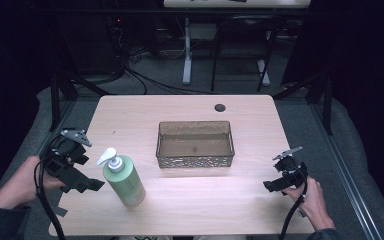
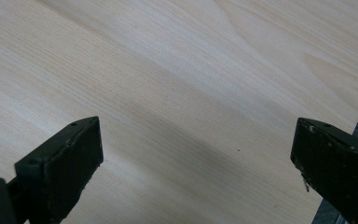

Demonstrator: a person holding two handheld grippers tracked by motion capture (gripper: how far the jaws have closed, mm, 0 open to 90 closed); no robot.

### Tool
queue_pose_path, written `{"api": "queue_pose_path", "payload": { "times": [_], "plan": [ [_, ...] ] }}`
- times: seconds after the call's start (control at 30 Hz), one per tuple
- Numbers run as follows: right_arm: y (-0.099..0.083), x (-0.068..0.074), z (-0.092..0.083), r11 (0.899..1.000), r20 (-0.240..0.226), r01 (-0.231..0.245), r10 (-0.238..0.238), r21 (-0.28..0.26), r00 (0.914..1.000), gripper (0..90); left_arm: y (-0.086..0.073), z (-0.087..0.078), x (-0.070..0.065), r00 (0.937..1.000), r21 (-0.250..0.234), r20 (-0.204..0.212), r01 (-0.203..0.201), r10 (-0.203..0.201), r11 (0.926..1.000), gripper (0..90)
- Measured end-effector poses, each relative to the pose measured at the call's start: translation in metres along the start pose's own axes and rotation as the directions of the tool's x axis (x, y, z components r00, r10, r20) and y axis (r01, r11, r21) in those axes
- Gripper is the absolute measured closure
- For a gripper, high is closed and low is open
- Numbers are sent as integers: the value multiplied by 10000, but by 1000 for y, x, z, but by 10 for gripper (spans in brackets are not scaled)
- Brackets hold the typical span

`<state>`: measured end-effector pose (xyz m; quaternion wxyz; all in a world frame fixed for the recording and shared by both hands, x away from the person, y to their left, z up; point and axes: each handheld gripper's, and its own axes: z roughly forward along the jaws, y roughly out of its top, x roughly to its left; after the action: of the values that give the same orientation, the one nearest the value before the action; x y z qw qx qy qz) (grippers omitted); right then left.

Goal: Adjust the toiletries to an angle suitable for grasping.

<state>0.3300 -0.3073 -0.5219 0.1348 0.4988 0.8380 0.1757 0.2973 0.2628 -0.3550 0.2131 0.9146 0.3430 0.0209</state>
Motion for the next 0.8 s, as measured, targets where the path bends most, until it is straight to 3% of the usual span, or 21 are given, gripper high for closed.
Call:
{"api": "queue_pose_path", "payload": {
  "times": [0.27,0.67,0.8],
  "plan": [
    [0,-1,1,10000,100,27,-28,81,9999,19,16,-5,-6,9998,155,-137,-106,108,9998,2],
    [2,0,3,9998,58,37,-38,192,10000,19,44,-1,-11,9969,676,-690,-338,385,9971,2],
    [8,2,4,9997,53,171,-172,192,9998,20,52,-1,-12,9961,905,-743,-400,468,9951,51]
  ]
}}
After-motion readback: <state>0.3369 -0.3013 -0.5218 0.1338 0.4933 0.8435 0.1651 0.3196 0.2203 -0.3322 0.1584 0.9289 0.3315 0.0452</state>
